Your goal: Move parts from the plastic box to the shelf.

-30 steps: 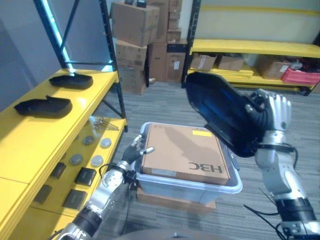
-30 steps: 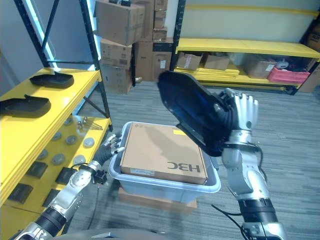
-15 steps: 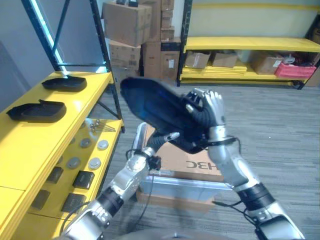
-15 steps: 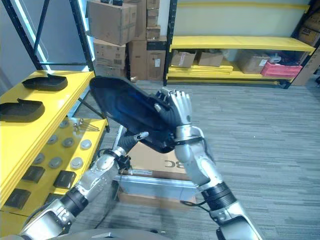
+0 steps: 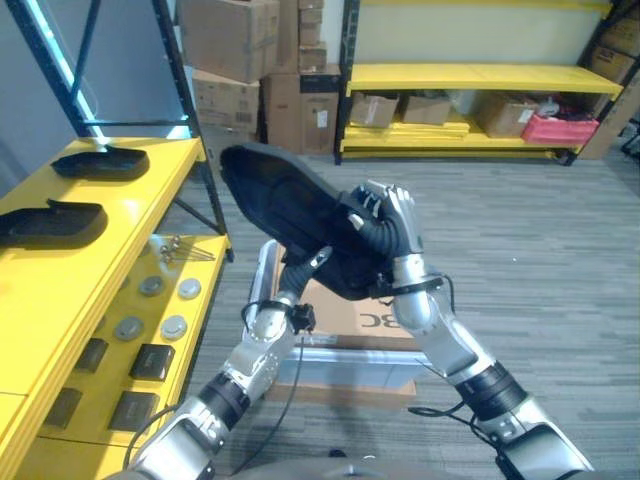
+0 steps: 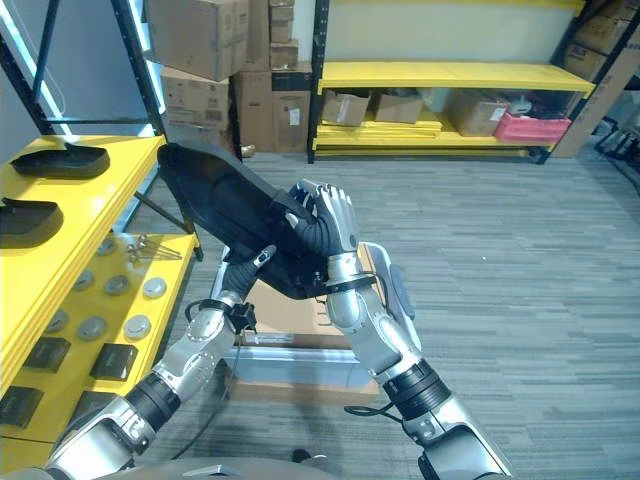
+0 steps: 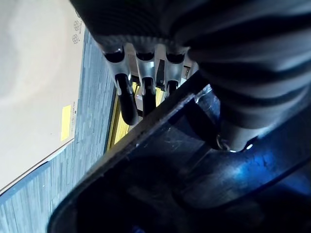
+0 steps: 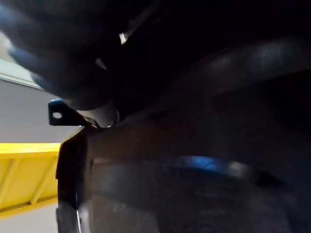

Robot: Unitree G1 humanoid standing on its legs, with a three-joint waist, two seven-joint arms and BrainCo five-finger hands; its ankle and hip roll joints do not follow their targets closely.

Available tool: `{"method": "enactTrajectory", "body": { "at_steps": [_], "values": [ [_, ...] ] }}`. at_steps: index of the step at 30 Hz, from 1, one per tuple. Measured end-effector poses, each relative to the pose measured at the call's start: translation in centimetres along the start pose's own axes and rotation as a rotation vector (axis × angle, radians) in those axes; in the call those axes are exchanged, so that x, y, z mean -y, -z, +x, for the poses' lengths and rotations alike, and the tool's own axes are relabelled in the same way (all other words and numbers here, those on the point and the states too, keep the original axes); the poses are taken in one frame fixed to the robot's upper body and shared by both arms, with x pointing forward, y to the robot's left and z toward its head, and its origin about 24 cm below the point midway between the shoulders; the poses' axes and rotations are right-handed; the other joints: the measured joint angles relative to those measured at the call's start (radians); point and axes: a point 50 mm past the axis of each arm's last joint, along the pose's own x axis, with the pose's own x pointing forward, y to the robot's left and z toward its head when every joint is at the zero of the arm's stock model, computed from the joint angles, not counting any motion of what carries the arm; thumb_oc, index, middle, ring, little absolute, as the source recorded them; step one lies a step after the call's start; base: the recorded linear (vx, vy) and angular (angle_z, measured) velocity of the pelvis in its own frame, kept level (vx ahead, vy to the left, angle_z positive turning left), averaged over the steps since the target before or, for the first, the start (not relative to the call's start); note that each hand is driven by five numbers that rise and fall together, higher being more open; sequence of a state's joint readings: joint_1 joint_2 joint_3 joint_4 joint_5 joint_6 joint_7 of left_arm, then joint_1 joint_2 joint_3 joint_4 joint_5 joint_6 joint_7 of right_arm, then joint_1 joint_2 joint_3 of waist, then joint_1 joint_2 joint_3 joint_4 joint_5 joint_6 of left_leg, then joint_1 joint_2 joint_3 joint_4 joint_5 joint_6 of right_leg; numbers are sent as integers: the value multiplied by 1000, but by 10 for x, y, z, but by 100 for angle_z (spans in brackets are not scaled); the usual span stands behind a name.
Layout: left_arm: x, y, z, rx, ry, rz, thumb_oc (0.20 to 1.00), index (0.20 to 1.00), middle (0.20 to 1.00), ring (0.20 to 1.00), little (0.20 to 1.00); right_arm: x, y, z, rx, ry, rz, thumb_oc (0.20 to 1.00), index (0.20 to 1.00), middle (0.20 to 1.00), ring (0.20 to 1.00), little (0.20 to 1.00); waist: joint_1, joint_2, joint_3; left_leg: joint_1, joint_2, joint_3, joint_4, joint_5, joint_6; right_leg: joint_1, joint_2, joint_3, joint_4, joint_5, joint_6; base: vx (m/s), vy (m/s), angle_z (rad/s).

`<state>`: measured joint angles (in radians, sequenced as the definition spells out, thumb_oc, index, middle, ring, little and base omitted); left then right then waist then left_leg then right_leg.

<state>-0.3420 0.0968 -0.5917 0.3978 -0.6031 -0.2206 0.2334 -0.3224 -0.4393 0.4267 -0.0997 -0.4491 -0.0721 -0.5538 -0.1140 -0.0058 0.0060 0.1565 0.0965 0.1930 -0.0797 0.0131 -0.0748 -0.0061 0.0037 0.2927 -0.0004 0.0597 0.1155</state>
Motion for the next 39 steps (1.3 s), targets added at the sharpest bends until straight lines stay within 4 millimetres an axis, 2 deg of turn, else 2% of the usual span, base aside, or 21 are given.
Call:
{"method": "enactTrajectory", "body": {
  "at_steps": [5, 10, 12, 15, 20, 23, 25, 27, 28, 29, 30, 31, 32, 33, 34, 35, 36, 37, 38, 39],
  "values": [
    [-2, -15, -2, 80, 19, 115, 200, 200, 200, 200, 200, 9, 4, 0, -14, 57, 31, 200, 200, 200, 200, 200, 0, 5, 3, -3, 6, 0, -1, -1, 1, -5, 3, -2, 7, -1, -2, -7, -49, 0],
    [-5, -20, -6, 110, 30, 174, 200, 200, 200, 200, 200, 10, 4, -5, -15, 65, 70, 200, 200, 200, 200, 200, 8, 15, 7, -15, 8, -6, 0, 1, 1, -15, 4, -8, 14, -3, -4, -11, -65, 4],
    [-5, -19, -20, 119, 41, 150, 200, 200, 200, 200, 200, 10, -1, -11, -2, 64, 110, 200, 200, 200, 200, 200, 8, 28, 18, -19, 9, -17, 0, 2, 1, -15, 4, -17, 12, -4, -6, -22, -77, 13],
    [-14, -25, -29, 139, 49, 183, 200, 200, 200, 200, 200, 8, -6, -13, 16, 52, 146, 200, 200, 200, 200, 200, 29, 46, 29, -28, 14, -31, 0, 4, 2, -18, 7, -33, 16, -7, -10, -11, -72, 15],
    [-31, -51, -47, 234, 62, 285, 200, 200, 200, 200, 200, 7, -22, -10, 81, 34, 267, 200, 200, 200, 200, 200, 70, 69, 51, -50, 25, -62, 0, 12, -3, -31, 18, -63, 34, -18, -22, -33, -97, 17],
    [-39, -62, -52, 290, 25, 366, 200, 200, 200, 200, 200, 1, -27, -6, 71, 12, 360, 200, 200, 200, 200, 200, 118, 73, 72, -86, 34, -125, 2, 29, -5, -35, 29, -122, 56, -37, -37, -86, -110, 59],
    [-44, -66, -58, 322, -15, 402, 200, 200, 200, 200, 200, -3, -30, -5, 75, -16, 392, 200, 200, 200, 200, 200, 152, 74, 91, -121, 37, -187, 17, 37, -8, -35, 32, -170, 61, -44, -48, -116, -133, 88],
    [-45, -69, -60, 351, -38, 435, 200, 200, 200, 200, 200, -5, -32, -3, 76, -30, 425, 200, 200, 200, 200, 200, 200, 77, 112, -178, 36, -271, 49, 58, -28, -40, 36, -238, 74, -56, -57, -120, -114, 86],
    [-45, -69, -60, 351, -38, 435, 200, 200, 200, 200, 200, -5, -32, -3, 76, -30, 425, 200, 200, 200, 200, 200, 200, 77, 112, -178, 36, -271, 49, 58, -28, -40, 36, -238, 74, -56, -57, -46, -63, 236],
    [-44, -77, -56, 403, -84, 470, 200, 200, 200, 200, 200, -6, -29, 5, 81, -44, 426, 200, 200, 200, 200, 200, 251, 76, 145, -291, 0, -419, 65, 170, -34, -76, 39, -340, 142, -116, -97, -4, -20, 206],
    [-44, -77, -56, 403, -84, 470, 200, 200, 200, 200, 200, -6, -29, 5, 81, -44, 426, 200, 200, 200, 200, 200, 251, 76, 145, -291, 0, -419, 65, 170, -34, -76, 39, -340, 142, -116, -97, 9, -30, 281],
    [-46, -82, -57, 431, -113, 499, 200, 200, 200, 200, 200, -5, -30, 11, 102, -62, 419, 200, 200, 200, 200, 200, 293, 72, 169, -304, 3, -406, 36, 183, 23, -99, 25, -369, 189, -131, -131, 26, -6, 176],
    [-52, -90, -57, 476, -152, 591, 200, 200, 200, 200, 200, -11, -30, 14, 96, -82, 424, 200, 200, 200, 200, 200, 329, 41, 194, -341, 10, -230, 62, 4, 57, -79, -26, -504, 196, -145, -139, 41, 8, 287],
    [-51, -100, -56, 523, -159, 642, 200, 200, 200, 200, 200, -11, -29, 13, 87, -82, 429, 200, 200, 200, 200, 200, 328, -7, 222, -365, -2, -91, 112, -17, 24, -57, -85, -578, 203, -160, -138, 52, 41, 313],
    [-50, -105, -59, 566, -174, 693, 200, 200, 200, 200, 200, -9, -30, 11, 100, -90, 430, 200, 200, 200, 200, 200, 311, -25, 223, -388, 37, 115, 182, -26, 7, -5, -118, -703, 156, -160, -126, 65, 61, 317],
    [-49, -109, -61, 606, -180, 727, 200, 200, 200, 200, 200, -8, -32, 11, 117, -87, 434, 200, 200, 200, 200, 200, 296, -22, 222, -385, 78, 214, 228, -31, 4, 38, -122, -766, 136, -166, -117, 50, 47, 207],
    [-49, -109, -61, 606, -180, 727, 200, 200, 200, 200, 200, -8, -32, 11, 117, -87, 434, 200, 200, 200, 200, 200, 296, -22, 222, -385, 78, 214, 228, -31, 4, 38, -122, -766, 136, -166, -117, 88, 64, 141],
    [-50, -114, -67, 639, -190, 750, 200, 200, 200, 200, 200, -7, -36, 12, 144, -88, 444, 200, 200, 200, 200, 200, 326, -16, 217, -359, 126, 229, 251, -36, -6, 45, -122, -782, 136, -175, -105, 62, 40, 35],
    [-50, -114, -67, 639, -190, 750, 200, 200, 200, 200, 200, -7, -36, 12, 144, -88, 444, 200, 200, 200, 200, 200, 326, -16, 217, -359, 126, 229, 251, -36, -6, 45, -122, -782, 136, -175, -105, 181, 130, 65],
    [-49, -117, -71, 667, -193, 767, 200, 200, 200, 200, 200, -5, -40, 11, 163, -87, 446, 200, 200, 200, 200, 200, 329, 2, 207, -304, 140, 204, 214, -39, -16, 46, -139, -796, 151, -168, -80, 261, 213, 78]
  ]
}}
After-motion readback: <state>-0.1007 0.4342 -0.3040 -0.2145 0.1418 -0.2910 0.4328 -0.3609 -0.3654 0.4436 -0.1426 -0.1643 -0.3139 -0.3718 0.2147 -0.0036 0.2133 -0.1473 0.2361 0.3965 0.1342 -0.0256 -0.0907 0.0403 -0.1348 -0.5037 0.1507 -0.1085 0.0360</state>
